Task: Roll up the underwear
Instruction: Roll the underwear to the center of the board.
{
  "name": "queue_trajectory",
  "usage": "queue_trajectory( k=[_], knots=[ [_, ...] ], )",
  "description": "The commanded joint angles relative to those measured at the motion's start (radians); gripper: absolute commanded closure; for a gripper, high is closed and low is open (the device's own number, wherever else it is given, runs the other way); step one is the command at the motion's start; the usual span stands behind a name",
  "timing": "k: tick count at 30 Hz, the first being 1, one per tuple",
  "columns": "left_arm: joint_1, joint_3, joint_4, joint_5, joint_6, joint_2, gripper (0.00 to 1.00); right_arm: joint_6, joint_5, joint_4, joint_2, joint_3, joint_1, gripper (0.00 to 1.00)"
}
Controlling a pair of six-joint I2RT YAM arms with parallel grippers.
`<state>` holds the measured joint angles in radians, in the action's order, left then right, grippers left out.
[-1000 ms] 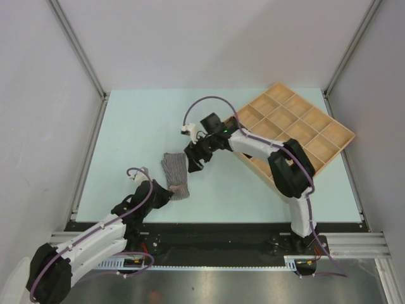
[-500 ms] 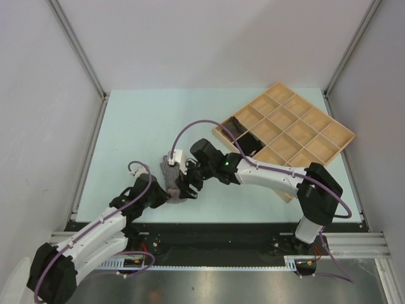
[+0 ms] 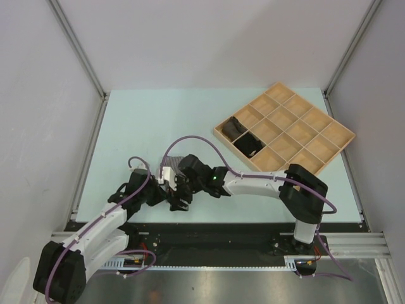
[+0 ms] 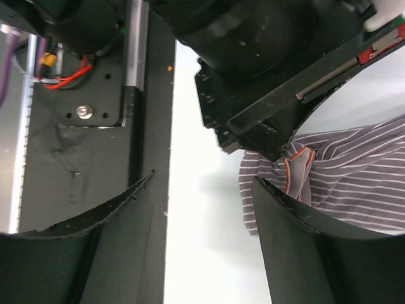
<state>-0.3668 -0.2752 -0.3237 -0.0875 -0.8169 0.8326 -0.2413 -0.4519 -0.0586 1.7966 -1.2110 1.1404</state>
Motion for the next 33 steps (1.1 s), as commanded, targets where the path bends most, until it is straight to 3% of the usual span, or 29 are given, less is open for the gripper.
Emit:
queue_trajectory(
  k=[1, 17, 27, 29, 31, 33],
  knots=[
    [0.02, -0.035, -0.023, -0.037, 0.065, 0.01, 1.0, -0.036, 0.012, 0.094, 0.046, -0.001, -0.008, 0.34],
    [0.052, -0.039, -0.015, -0.064, 0.073, 0.01, 1.0, -0.079, 0.117, 0.115, 0.202, -0.001, -0.053, 0.33],
    [0.086, -0.045, -0.002, -0.112, 0.082, 0.011, 1.0, -0.107, 0.324, 0.108, 0.276, -0.001, -0.018, 0.29],
    [0.097, -0.044, 0.005, -0.119, 0.081, 0.013, 1.0, -0.099, 0.357, 0.1, 0.283, 0.002, -0.013, 0.32],
    [0.104, -0.042, 0.006, -0.129, 0.082, 0.014, 1.0, -0.09, 0.409, 0.094, 0.296, 0.004, -0.007, 0.42],
    [0.109, -0.041, 0.012, -0.136, 0.084, 0.01, 1.0, -0.084, 0.429, 0.082, 0.305, 0.008, -0.005, 0.62]
  ],
)
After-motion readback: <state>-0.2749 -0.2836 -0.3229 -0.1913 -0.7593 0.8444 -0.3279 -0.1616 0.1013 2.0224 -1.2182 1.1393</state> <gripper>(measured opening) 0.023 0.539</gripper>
